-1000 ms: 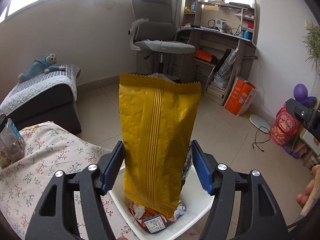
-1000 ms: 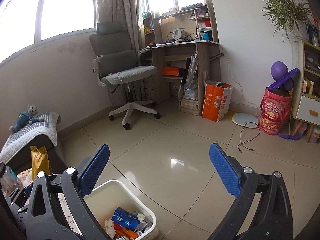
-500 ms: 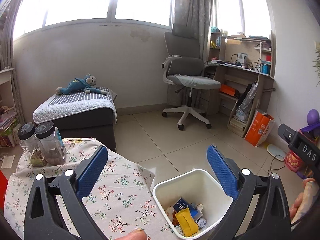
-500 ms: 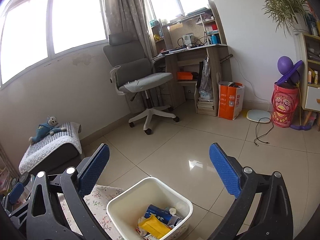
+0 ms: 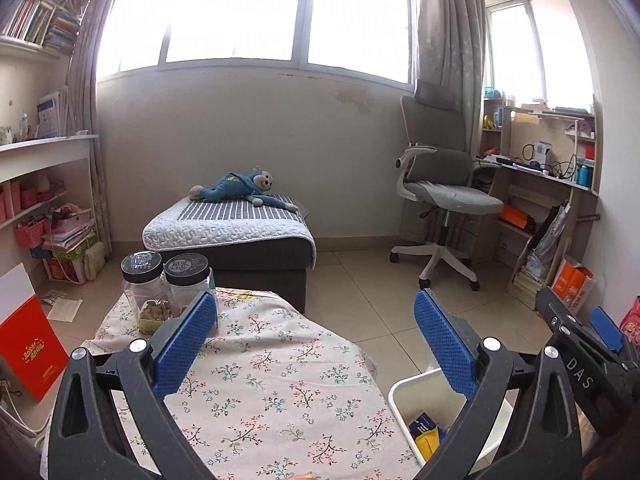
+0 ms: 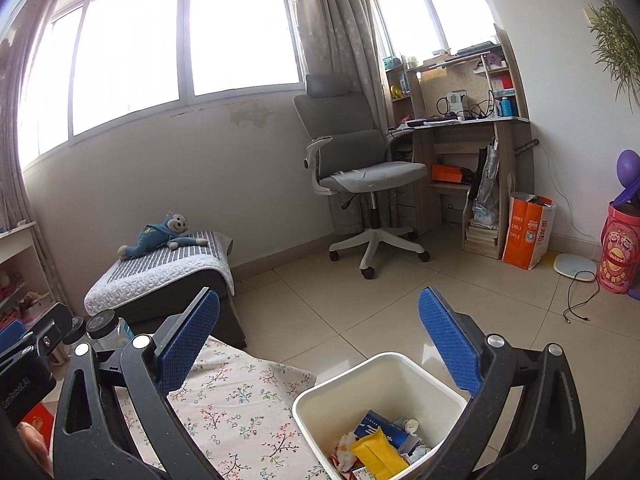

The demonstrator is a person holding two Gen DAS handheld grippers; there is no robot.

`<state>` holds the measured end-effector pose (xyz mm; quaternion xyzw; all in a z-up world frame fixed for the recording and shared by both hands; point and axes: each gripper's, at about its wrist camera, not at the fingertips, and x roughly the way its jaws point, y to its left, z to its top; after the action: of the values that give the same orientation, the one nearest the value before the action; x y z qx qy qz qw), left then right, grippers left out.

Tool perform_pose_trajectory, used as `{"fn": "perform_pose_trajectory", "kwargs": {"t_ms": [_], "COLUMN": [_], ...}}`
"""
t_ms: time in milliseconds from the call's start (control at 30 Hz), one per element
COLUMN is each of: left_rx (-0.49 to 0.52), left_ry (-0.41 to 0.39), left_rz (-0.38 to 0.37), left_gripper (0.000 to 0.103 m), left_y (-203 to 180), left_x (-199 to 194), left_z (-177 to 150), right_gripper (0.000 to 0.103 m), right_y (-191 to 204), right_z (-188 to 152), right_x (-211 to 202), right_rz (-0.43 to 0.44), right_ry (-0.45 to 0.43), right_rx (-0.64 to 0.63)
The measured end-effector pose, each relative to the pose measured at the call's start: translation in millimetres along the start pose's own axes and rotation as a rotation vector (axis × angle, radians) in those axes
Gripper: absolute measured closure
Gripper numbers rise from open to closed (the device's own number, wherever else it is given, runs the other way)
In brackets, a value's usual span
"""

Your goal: Collect trash

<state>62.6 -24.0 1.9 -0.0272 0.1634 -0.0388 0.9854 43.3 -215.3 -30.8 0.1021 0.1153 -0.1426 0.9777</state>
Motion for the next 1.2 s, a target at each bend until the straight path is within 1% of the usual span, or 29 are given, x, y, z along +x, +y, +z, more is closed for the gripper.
{"fn": "perform_pose_trajectory", "kwargs": {"t_ms": [167,367,533,667,967,1200], "left_rx": [-0.012,-0.009,-0.006,-0.001,-0.004,0.001], "left_ry": [0.008,0.035,0.018,-0.003,-0.003,0.008], "left_rz": [0.021,0.036,0.039,0.05,0.029,-0.002], "left_gripper": [0.007,0.007,0.007,0.007,0.007,0.007], "left_y": [14,16,12,9,1,-15], "left_x": [3,10,11,10,14,20], "left_z": [0,-5,-5,-4,-2,-1], "right_gripper": [0.007,0.007,0.007,0.007,0.007,0.007], "right_y": [14,25,22,20,14,1], "right_z": [-4,-6,-4,-1,0,2], "right_x": [3,2,-2,-1,-1,1], "right_rz": [0.031,0.041,0.037,0.032,-0.001,-0.038], "right_ry": [0.007,-0.004,-0.028,-0.032,-0.038,-0.034], "right_rx": [-0.023,-0.05,-0.058,-0.057,-0.059,-0.064]}}
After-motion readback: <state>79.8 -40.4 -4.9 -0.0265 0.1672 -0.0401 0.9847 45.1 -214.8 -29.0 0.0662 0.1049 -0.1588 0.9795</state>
